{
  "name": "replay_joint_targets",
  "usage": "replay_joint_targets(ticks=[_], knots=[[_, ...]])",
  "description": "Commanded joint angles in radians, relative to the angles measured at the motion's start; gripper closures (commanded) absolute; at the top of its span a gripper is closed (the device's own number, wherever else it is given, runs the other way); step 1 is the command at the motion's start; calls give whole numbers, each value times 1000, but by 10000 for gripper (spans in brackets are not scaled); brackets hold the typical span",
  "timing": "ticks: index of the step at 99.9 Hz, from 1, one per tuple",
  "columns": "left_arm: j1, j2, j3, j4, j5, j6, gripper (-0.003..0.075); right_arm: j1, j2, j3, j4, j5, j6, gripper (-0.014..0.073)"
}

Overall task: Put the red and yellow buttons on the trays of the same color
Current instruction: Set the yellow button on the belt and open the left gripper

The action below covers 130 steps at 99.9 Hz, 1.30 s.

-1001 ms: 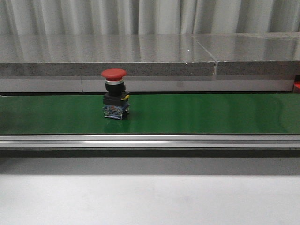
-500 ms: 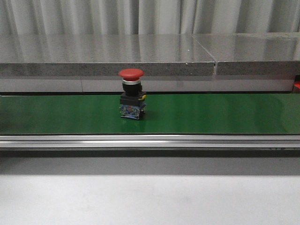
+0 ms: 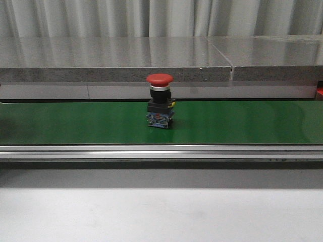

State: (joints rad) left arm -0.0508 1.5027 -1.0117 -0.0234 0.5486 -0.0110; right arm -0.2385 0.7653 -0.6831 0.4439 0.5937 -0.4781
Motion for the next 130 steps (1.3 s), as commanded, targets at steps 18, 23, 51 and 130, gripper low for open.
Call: replay_joint_targets(ticks=[18, 23, 51, 130], knots=[[-29, -144, -42, -3, -49, -11, 127, 1, -7, -25, 18, -53, -6, 662], [-43, -175, -42, -3, -49, -11, 128, 1, -7, -25, 18, -53, -6, 662], [-162, -384, -24, -3, -49, -11, 131, 1, -7, -25, 18, -53, -6, 662], [-197, -1021, 470, -54, -99, -11, 329, 1, -7, -25, 18, -53, -6, 662]])
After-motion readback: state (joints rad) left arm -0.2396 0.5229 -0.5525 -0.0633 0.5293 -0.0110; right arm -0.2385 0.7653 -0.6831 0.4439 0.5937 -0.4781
